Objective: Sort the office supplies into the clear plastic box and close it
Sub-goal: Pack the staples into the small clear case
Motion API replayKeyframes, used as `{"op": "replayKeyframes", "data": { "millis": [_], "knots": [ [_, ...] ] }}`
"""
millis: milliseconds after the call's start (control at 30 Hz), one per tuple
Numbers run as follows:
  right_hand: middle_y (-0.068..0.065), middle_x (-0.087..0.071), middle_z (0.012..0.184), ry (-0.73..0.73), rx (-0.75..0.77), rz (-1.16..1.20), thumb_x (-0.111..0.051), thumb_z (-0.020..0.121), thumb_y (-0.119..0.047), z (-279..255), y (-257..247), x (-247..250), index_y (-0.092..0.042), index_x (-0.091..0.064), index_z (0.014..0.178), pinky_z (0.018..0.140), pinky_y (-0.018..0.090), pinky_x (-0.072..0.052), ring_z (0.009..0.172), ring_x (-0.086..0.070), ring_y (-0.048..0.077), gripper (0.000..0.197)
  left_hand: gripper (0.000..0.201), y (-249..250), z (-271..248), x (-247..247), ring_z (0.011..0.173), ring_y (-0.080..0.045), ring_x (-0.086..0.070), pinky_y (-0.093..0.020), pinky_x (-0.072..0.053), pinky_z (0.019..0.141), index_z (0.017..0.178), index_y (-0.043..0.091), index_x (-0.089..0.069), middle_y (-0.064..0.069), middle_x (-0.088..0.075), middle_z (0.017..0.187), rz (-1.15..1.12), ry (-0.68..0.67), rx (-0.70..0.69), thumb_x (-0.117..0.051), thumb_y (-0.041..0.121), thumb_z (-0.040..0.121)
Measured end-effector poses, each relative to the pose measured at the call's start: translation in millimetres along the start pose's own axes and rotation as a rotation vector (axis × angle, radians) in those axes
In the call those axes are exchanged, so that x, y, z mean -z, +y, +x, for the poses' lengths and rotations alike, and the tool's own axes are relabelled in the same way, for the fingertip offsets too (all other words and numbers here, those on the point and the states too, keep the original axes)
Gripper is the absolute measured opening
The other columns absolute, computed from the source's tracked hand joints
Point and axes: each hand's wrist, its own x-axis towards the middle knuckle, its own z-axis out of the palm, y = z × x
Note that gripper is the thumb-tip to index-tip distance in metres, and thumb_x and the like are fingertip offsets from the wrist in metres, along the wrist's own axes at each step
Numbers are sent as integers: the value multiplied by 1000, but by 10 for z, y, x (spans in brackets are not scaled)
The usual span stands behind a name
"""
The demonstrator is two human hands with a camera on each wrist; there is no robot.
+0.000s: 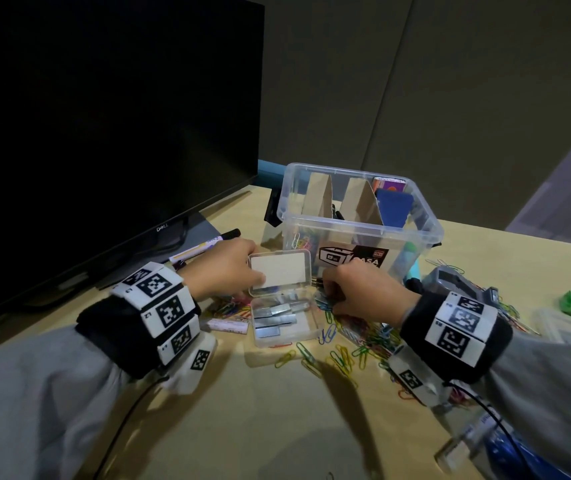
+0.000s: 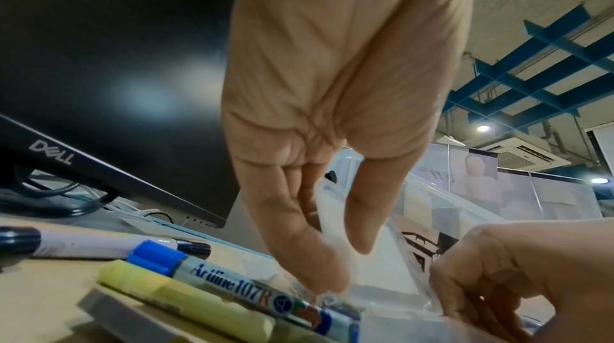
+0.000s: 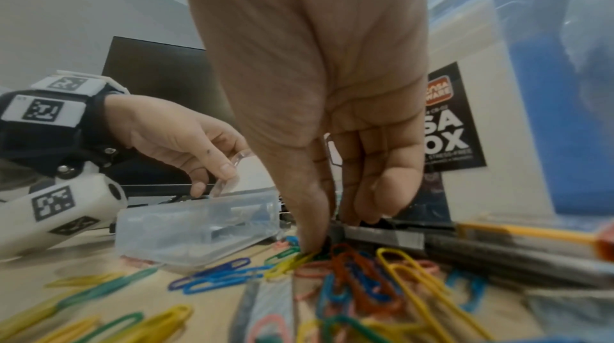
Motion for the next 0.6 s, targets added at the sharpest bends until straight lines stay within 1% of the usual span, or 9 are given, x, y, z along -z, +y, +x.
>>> {"op": "replayKeyframes", "data": {
  "millis": [100,167,233,300,367,433,500,600],
  "knots": [
    [0,-64,96,25,55,-33,-64,86,-18,-38,21,-32,-20,-57,91,76,36,-53,88,-59,20,10,21,22,-17,-30,71,-8,-60,-19,-44,54,108,20,-51,8,-55,88,33,-2,-28,-64,21,91],
    [1,-64,96,37,75,-57,-58,89,-16,-62,9,-59,-18,-58,94,76,36,-52,89,-59,22,6,25,29,-10,-32,77,-7,-53,-19,-39,54,109,21,-50,7,-52,92,71,12,-50,-65,25,89],
    [2,-64,97,30,76,-84,-54,90,-15,-65,-13,-77,-16,-60,96,77,36,-52,90,-60,23,8,27,26,-7,-32,81,-8,-52,-19,-38,55,109,23,-50,5,-54,99,86,32,-58,-67,28,88],
    [5,-64,97,22,48,-103,-54,90,-16,-50,-31,-76,-14,-61,96,79,39,-53,90,-61,25,10,32,25,-7,-33,83,-10,-54,-21,-41,56,113,22,-51,3,-56,106,97,65,-62,-67,30,87],
    [6,-64,94,11,22,-92,-55,89,-16,-47,-34,-64,-13,-62,95,78,37,-55,87,-62,25,10,36,36,-19,-34,86,-12,-55,-26,-44,63,119,21,-52,2,-55,112,98,111,-73,-66,31,88],
    [5,-64,90,9,18,-54,-57,87,-16,-55,-21,-50,-11,-62,91,75,34,-55,83,-61,23,8,35,48,-33,-31,89,-12,-52,-26,-40,70,120,20,-54,3,-55,117,110,180,-115,-66,30,89],
    [4,-64,87,7,20,9,-60,86,-14,-68,17,-35,-9,-63,89,75,33,-55,80,-60,20,7,31,58,-45,-31,89,-10,-50,-25,-37,72,117,21,-56,4,-56,115,114,234,-154,-65,28,89],
    [0,-63,78,4,28,135,-64,83,-12,-91,91,-5,-13,-63,80,73,31,-55,72,-58,14,3,25,65,-70,-49,92,-9,-50,-24,-37,72,113,22,-58,5,-58,112,110,270,-182,-63,27,88]
  ]
}}
